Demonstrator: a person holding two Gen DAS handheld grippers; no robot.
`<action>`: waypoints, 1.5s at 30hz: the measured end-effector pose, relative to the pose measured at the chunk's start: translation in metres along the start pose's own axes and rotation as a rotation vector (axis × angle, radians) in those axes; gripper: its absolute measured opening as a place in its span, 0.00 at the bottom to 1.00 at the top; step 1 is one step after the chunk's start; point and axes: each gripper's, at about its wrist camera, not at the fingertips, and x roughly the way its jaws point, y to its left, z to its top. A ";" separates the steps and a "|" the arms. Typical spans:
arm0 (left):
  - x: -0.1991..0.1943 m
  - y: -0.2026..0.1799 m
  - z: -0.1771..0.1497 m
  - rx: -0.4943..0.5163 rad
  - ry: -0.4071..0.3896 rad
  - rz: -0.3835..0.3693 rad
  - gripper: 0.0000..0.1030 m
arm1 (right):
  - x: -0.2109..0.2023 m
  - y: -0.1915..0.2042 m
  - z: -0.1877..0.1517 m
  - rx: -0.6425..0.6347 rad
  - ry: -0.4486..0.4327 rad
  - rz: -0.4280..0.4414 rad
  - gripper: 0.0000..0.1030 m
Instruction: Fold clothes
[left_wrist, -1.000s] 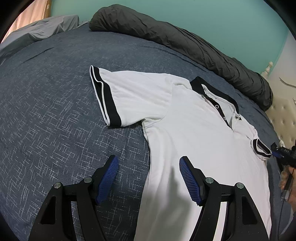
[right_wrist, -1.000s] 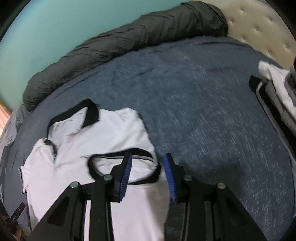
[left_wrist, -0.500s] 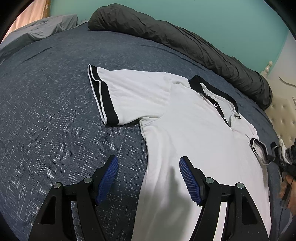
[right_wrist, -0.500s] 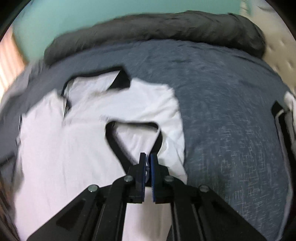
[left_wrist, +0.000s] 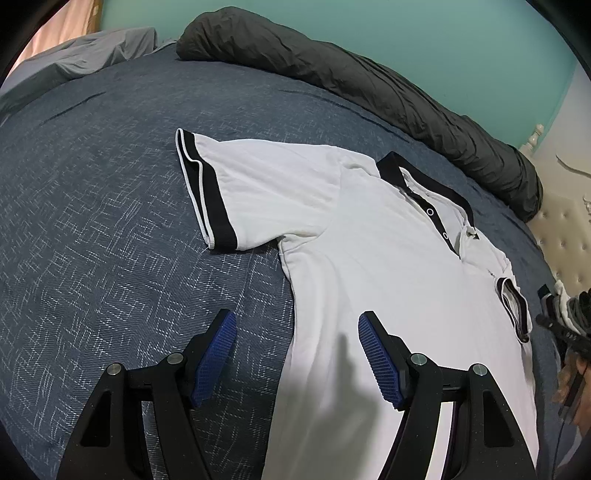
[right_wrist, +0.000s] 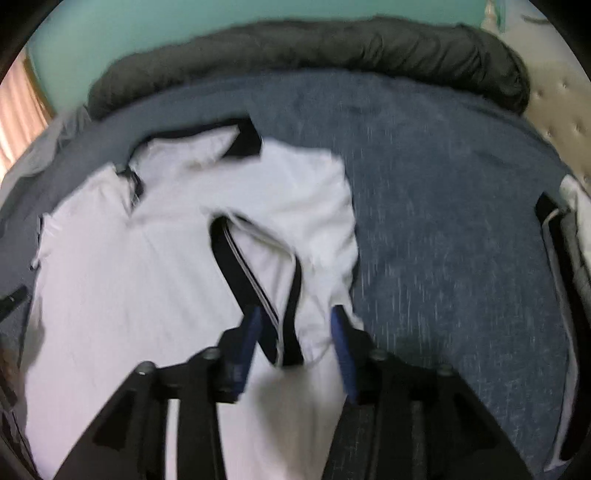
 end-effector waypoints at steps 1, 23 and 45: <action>0.000 0.000 0.000 -0.001 0.001 0.000 0.71 | -0.001 0.003 0.003 -0.019 -0.014 0.004 0.48; 0.001 0.000 -0.002 -0.004 0.007 -0.005 0.71 | 0.051 0.048 0.018 -0.159 0.027 0.063 0.03; -0.001 -0.012 0.000 0.013 -0.004 -0.030 0.71 | -0.001 0.021 -0.012 0.086 -0.115 0.153 0.47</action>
